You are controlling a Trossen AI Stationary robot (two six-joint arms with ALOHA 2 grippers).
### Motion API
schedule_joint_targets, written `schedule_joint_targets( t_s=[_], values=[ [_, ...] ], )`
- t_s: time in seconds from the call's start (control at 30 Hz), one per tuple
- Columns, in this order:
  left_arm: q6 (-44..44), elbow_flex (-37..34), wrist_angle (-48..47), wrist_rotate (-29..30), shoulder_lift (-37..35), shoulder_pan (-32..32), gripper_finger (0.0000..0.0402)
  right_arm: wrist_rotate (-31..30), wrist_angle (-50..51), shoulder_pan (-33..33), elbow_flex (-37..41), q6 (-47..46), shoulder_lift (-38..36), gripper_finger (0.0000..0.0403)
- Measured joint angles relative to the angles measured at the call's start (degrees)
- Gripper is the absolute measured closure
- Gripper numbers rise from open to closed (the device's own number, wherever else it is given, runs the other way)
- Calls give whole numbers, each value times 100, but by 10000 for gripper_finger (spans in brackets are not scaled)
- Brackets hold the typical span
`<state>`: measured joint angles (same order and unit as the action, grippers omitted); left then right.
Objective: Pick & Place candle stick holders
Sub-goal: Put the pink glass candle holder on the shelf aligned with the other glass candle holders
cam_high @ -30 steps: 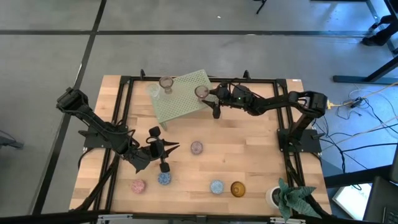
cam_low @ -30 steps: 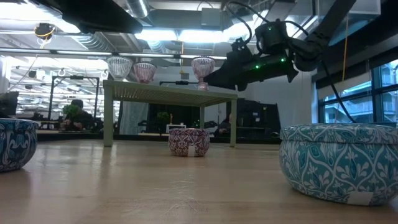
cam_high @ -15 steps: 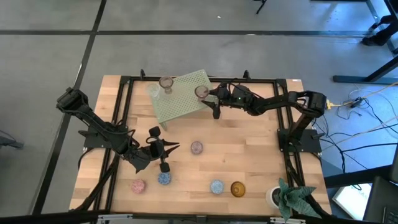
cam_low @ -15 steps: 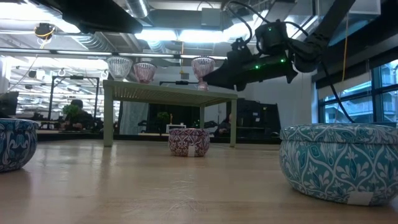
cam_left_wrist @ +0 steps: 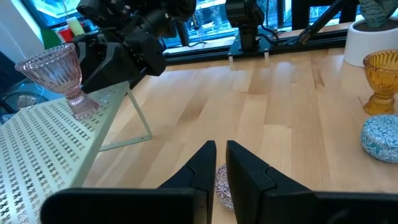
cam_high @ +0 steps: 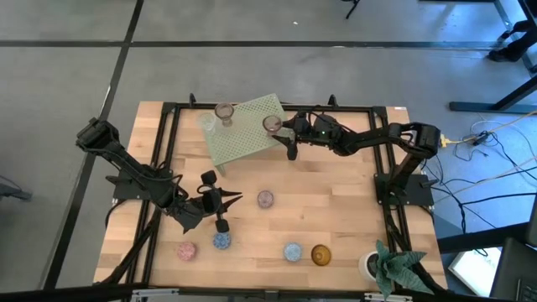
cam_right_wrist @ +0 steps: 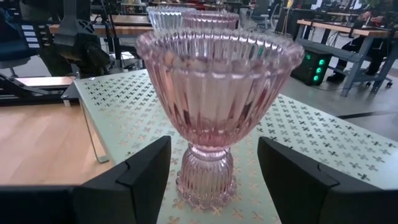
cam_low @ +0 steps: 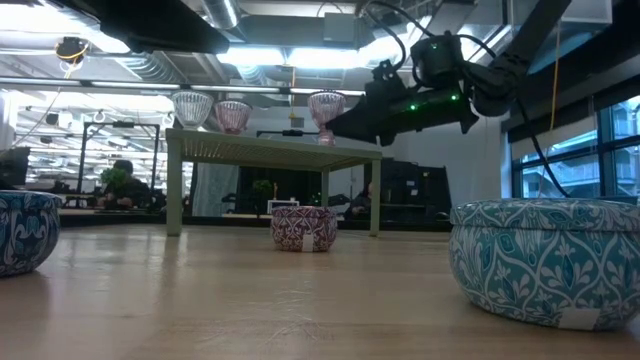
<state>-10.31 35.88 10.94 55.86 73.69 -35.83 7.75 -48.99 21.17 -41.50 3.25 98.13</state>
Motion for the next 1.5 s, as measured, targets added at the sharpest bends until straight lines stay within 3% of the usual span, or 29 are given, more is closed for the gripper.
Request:
schedule_joint_targets(
  t_s=[0.57, 1.5],
  values=[
    [4, 0, 0, -2, 0, 0, 370, -4, 258, 0, -190, 15, 15, 159],
    [4, 0, 2, 0, 0, 0, 370, -2, -198, 2, -191, -3, 275, 160]
  ],
)
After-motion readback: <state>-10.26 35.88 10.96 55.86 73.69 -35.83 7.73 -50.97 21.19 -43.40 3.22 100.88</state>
